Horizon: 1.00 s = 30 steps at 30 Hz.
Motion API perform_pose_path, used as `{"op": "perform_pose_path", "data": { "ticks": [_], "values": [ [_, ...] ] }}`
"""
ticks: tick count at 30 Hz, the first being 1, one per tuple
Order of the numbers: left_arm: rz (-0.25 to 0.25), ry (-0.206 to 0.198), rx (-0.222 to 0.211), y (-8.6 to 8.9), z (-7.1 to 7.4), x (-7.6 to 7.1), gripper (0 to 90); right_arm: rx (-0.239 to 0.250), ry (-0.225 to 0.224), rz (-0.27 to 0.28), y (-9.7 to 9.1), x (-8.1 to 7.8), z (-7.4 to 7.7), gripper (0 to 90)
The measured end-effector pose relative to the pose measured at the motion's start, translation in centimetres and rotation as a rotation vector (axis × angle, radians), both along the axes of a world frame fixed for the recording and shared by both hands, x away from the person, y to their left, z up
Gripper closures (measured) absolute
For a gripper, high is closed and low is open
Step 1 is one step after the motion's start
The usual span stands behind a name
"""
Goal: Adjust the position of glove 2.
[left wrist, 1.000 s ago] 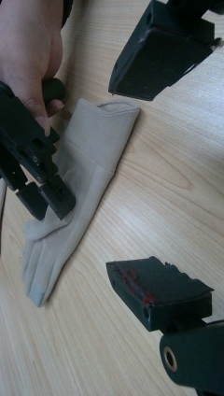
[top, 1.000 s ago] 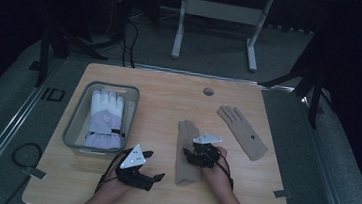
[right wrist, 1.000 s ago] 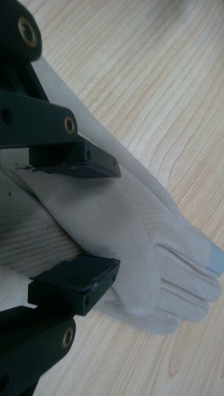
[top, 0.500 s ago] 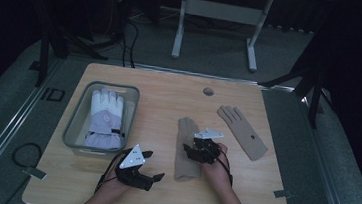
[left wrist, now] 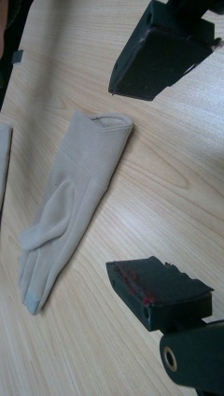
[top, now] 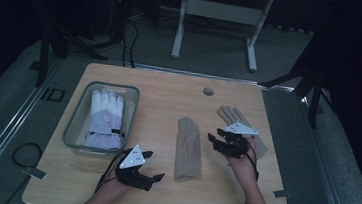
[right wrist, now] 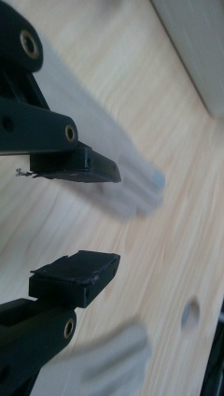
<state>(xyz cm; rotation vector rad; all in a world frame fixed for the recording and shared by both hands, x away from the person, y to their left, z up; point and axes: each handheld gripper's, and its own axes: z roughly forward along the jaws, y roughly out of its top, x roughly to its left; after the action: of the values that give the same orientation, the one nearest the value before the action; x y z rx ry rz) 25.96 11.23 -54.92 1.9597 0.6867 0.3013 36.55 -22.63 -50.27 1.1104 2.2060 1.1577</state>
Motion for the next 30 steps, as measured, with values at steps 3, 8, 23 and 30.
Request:
{"op": "perform_pose_path", "data": {
  "ticks": [3,8,23,30],
  "values": [
    [-0.004,0.003,0.004,-0.1,-0.1,0.0,13.1,0.007,0.015,-0.076,-4.0,1.1,0.1,55.4],
    [-0.005,0.005,0.004,-0.2,-0.1,0.0,13.1,-0.011,0.033,-0.159,-6.8,2.4,-0.1,56.9],
    [-0.009,0.010,0.004,-0.1,-0.2,0.1,13.1,-0.070,0.126,-0.167,-10.6,7.0,-3.0,55.3],
    [-0.005,0.010,0.002,0.0,-0.1,0.1,13.1,-0.067,0.134,-0.138,-10.7,7.9,-3.7,53.4]
  ]
}}
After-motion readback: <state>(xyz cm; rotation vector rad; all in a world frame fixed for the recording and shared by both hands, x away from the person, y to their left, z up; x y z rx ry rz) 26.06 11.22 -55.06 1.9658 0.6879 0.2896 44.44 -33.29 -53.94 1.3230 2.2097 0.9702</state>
